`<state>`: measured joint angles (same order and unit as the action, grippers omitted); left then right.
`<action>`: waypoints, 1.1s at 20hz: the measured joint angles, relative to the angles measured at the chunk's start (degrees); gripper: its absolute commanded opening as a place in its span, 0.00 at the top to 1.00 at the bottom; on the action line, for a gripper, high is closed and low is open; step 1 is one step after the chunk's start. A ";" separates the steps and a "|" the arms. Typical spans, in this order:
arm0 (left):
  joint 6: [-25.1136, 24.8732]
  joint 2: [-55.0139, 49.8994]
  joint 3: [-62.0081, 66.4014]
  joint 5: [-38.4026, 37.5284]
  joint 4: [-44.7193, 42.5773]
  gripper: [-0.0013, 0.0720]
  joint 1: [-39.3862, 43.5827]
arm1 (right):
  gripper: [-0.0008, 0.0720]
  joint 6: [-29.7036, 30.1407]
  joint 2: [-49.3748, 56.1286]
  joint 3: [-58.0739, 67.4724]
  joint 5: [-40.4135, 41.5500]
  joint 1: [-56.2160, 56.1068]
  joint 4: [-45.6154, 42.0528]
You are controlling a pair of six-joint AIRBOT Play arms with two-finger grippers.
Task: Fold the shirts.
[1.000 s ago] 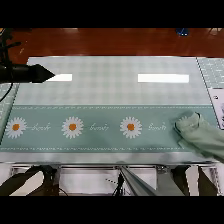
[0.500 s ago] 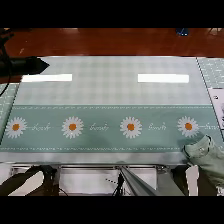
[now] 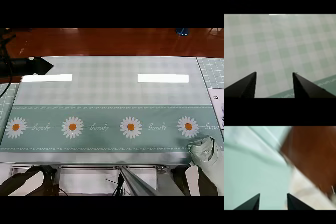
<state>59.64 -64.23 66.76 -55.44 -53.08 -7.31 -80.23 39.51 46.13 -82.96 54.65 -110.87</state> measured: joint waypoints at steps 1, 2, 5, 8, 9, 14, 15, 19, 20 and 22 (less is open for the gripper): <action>0.63 0.44 0.31 -1.20 -2.51 0.28 1.68 | 0.40 1.49 1.01 2.38 3.17 -2.91 4.57; 2.47 0.85 0.66 -1.99 -6.47 0.27 3.76 | 0.38 2.93 2.34 5.09 5.95 -6.86 9.33; 11.78 2.01 1.49 -3.50 -22.95 0.00 12.41 | 0.15 5.29 7.17 11.56 11.47 -22.14 18.45; 20.41 2.01 1.79 -4.85 -33.27 0.00 19.76 | 0.15 5.46 12.31 14.32 14.73 -36.65 21.99; 23.17 1.88 1.88 -5.44 -35.30 0.00 21.68 | 0.15 5.16 14.14 14.78 14.78 -40.65 22.49; 30.99 1.38 1.95 -9.11 -40.04 0.00 25.99 | 0.16 3.89 20.50 15.78 13.05 -50.64 22.58; 31.67 1.31 1.95 -9.62 -40.41 0.00 26.27 | 0.16 3.74 21.11 15.91 12.46 -51.43 22.60; 33.00 1.03 1.95 -10.62 -41.20 0.00 26.86 | 0.16 3.50 22.29 16.00 10.36 -52.83 23.30; 33.20 0.98 1.95 -10.80 -41.31 0.00 26.93 | 0.16 3.48 22.40 16.02 10.19 -52.98 23.23; 33.38 0.83 1.95 -10.91 -41.46 0.00 27.02 | 0.16 3.45 22.53 16.02 9.79 -53.16 23.30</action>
<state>93.01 -63.40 68.71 -66.35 -94.54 19.70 -76.77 62.04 62.15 -73.17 1.50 -87.57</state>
